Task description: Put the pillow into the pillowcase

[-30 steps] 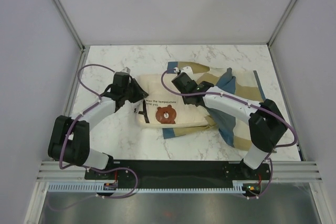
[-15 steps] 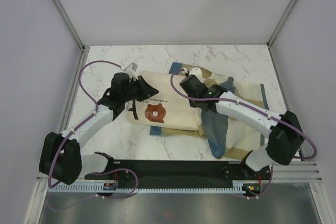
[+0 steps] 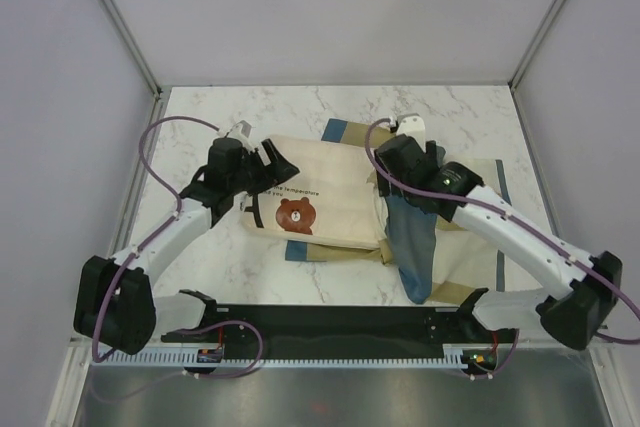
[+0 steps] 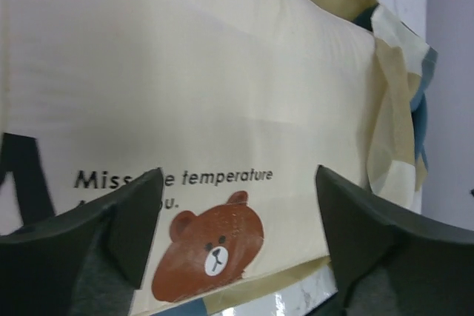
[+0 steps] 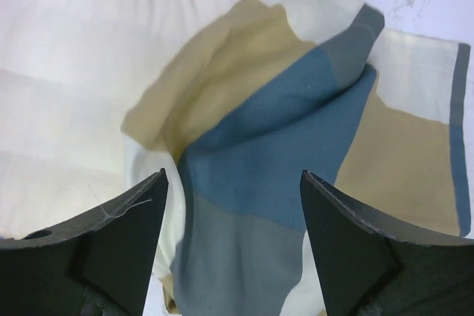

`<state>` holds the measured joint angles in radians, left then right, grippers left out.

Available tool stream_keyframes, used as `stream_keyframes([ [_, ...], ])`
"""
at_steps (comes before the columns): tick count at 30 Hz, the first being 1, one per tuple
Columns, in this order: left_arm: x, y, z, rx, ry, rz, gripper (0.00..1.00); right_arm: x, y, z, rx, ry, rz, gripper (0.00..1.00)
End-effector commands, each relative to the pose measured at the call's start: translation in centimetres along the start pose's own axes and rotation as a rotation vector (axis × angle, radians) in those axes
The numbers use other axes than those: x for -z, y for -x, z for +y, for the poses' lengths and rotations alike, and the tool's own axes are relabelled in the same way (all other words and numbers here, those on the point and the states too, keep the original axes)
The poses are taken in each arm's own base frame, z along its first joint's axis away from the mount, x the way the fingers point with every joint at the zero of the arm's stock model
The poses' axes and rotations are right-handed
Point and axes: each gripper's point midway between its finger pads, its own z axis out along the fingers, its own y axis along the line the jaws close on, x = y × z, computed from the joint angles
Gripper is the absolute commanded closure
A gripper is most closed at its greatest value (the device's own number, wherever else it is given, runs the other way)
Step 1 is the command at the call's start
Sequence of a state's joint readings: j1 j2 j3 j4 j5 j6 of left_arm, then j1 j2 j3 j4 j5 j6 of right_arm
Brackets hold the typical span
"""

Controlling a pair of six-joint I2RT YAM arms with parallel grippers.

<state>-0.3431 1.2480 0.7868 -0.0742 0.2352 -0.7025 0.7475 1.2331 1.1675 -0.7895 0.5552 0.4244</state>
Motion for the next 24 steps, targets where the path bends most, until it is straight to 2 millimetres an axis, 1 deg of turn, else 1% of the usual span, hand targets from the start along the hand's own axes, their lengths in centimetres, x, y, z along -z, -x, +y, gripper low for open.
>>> stream_keyframes([
  [1, 1.5, 3.2, 1.3, -0.021, 0.107, -0.128, 0.01, -2.6, 3.0, -0.1, 0.051, -0.129, -0.005, 0.19],
  [2, 1.7, 3.4, 1.7, -0.028, 0.124, -0.135, 0.00, -2.9, 4.6, 0.3, 0.044, -0.141, -0.026, 0.19],
  [3, 1.8, 3.7, 2.1, -0.027, 0.140, -0.148, 0.00, -4.8, 4.5, 0.2, 0.062, -0.179, 0.010, 0.19],
  [4, 1.9, 4.1, 2.5, -0.026, 0.161, -0.163, 0.00, -5.6, 4.7, 0.4, 0.063, -0.183, 0.020, 0.19],
  [5, 2.0, 4.2, 3.0, -0.021, 0.178, -0.166, 0.00, -6.0, 6.0, 0.9, 0.049, -0.172, 0.007, 0.19],
  [6, 2.1, 4.6, 3.8, -0.008, 0.200, -0.178, 0.00, -7.8, 5.8, 1.2, 0.054, -0.175, 0.036, 0.19],
  [7, 2.1, 4.8, 4.4, 0.010, 0.214, -0.183, 0.00, -8.7, 5.8, 1.4, 0.055, -0.173, 0.046, 0.19],
  [8, 2.1, 4.9, 4.9, 0.023, 0.226, -0.184, 0.00, -9.6, 6.4, 1.5, 0.045, -0.173, 0.046, 0.19],
  [9, 2.1, 5.3, 5.7, 0.043, 0.243, -0.191, 0.00, -11.7, 5.4, 1.2, 0.057, -0.196, 0.092, 0.19],
  [11, 1.6, 4.8, 6.6, 0.069, 0.254, -0.160, 0.00, -13.3, 4.7, 0.3, 0.063, -0.244, 0.122, 0.21],
  [12, 1.5, 4.6, 6.9, 0.074, 0.265, -0.153, 0.00, -14.5, 3.5, -0.7, 0.070, -0.287, 0.162, 0.28],
  [13, 1.1, 4.3, 7.3, 0.076, 0.274, -0.137, 0.00, -14.9, 3.1, -1.4, 0.051, -0.318, 0.170, 0.33],
  [14, 1.0, 4.2, 7.5, 0.077, 0.281, -0.131, 0.00, -15.2, 2.1, -3.0, 0.045, -0.373, 0.183, 0.36],
  [16, 0.7, 3.7, 8.0, 0.078, 0.297, -0.102, 0.00, -15.2, 1.5, -4.1, 0.026, -0.397, 0.176, 0.39],
  [17, 0.2, 3.1, 8.3, 0.082, 0.298, -0.075, 0.00, -15.6, 0.8, -4.4, 0.014, -0.388, 0.183, 0.45],
  [18, -0.1, 2.7, 8.2, 0.086, 0.289, -0.055, 0.00, -15.8, 0.6, -4.5, 0.009, -0.379, 0.187, 0.63],
  [19, -0.4, 2.3, 8.1, 0.095, 0.275, -0.027, 0.01, -16.0, 0.5, -4.4, 0.013, -0.370, 0.193, 0.72],
  [20, -1.0, 1.5, 8.6, 0.106, 0.285, 0.008, 0.01, -16.4, 0.3, -4.3, 0.018, -0.369, 0.202, 0.93],
  [21, -1.2, 1.2, 8.6, 0.109, 0.282, 0.028, 0.02, -16.6, 0.4, -4.2, 0.022, -0.367, 0.204, 0.99],
  [22, -1.5, 0.7, 8.6, 0.114, 0.272, 0.055, 0.02, -16.9, 0.6, -4.0, 0.023, -0.357, 0.201, 1.00],
  [23, -1.9, 0.2, 8.8, 0.122, 0.273, 0.080, 0.03, -17.2, 1.4, -3.5, 0.026, -0.338, 0.182, 1.00],
  [24, -2.1, -0.2, 8.9, 0.125, 0.271, 0.097, 0.06, -17.5, 1.5, -2.8, 0.030, -0.313, 0.184, 1.00],
])
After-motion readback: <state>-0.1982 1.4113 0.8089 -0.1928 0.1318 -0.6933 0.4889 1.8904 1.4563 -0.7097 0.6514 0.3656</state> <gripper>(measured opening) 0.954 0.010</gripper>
